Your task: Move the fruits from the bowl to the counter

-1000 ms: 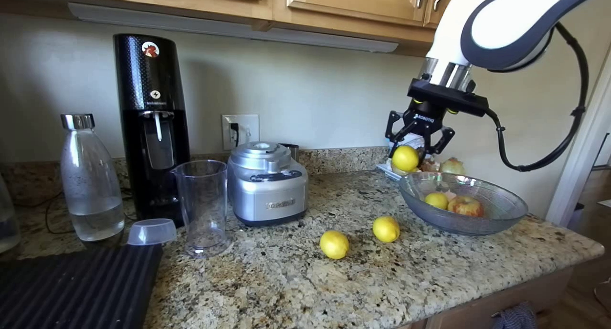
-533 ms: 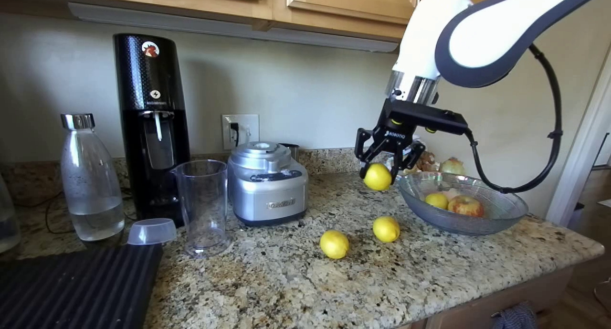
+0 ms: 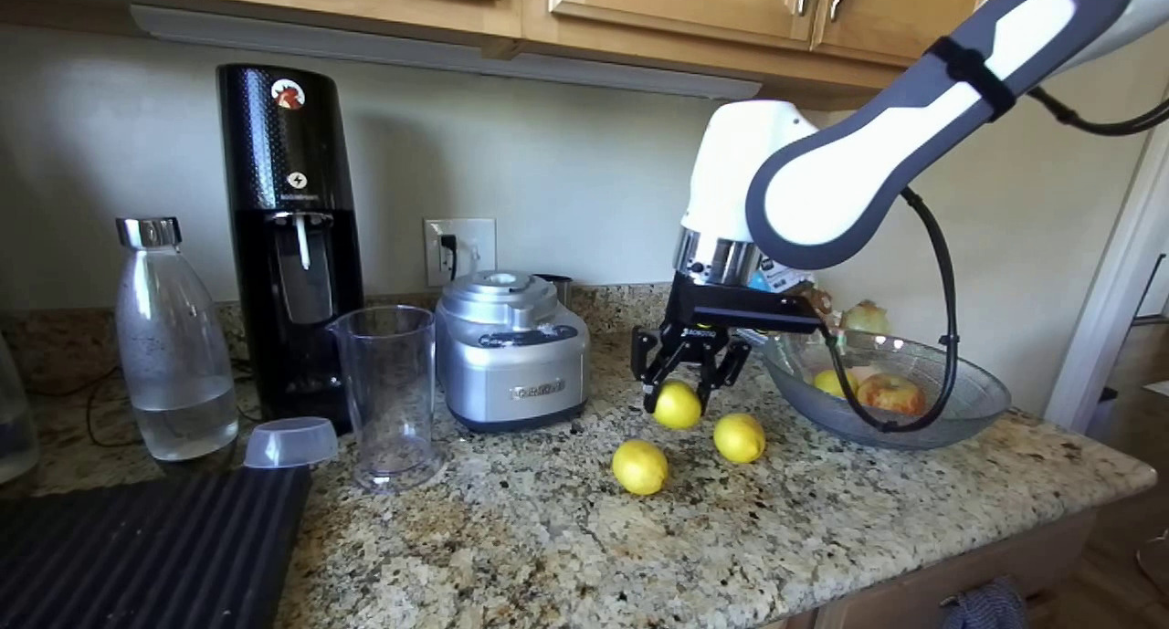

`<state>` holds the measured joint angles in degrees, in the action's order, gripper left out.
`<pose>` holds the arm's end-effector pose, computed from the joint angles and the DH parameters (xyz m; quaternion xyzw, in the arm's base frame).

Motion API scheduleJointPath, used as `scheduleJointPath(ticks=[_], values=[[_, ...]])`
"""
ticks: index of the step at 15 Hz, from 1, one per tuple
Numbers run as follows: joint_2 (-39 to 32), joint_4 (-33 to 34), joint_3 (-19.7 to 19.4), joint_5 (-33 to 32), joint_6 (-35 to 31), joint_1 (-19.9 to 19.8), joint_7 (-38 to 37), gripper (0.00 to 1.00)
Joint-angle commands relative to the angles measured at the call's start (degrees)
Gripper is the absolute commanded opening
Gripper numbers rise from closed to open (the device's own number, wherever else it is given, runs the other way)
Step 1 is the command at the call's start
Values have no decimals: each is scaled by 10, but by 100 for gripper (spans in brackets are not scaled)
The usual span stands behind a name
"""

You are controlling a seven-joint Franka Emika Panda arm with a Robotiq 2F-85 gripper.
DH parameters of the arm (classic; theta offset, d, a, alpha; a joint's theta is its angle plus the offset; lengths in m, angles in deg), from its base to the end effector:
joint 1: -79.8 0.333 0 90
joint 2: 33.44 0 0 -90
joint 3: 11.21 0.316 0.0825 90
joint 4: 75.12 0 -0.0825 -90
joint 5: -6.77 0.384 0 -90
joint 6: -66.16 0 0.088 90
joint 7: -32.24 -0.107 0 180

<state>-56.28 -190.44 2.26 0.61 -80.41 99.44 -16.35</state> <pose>0.5213 0.3349 0.2746 -0.9912 0.1045 -0.0532 0.0610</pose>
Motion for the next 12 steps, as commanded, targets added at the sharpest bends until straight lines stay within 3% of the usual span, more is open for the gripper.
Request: scheduleJointPath(ticks=[1, 3, 5, 6, 12], values=[[-42, 42, -28, -4, 3, 30, 27, 40], [-56, 51, -40, -5, 4, 41, 35, 55], [-49, 46, -43, -1, 13, 44, 56, 90], [-32, 39, -44, -1, 36, 44, 63, 96], [91, 13, -24, 37, 160, 12, 161, 100]])
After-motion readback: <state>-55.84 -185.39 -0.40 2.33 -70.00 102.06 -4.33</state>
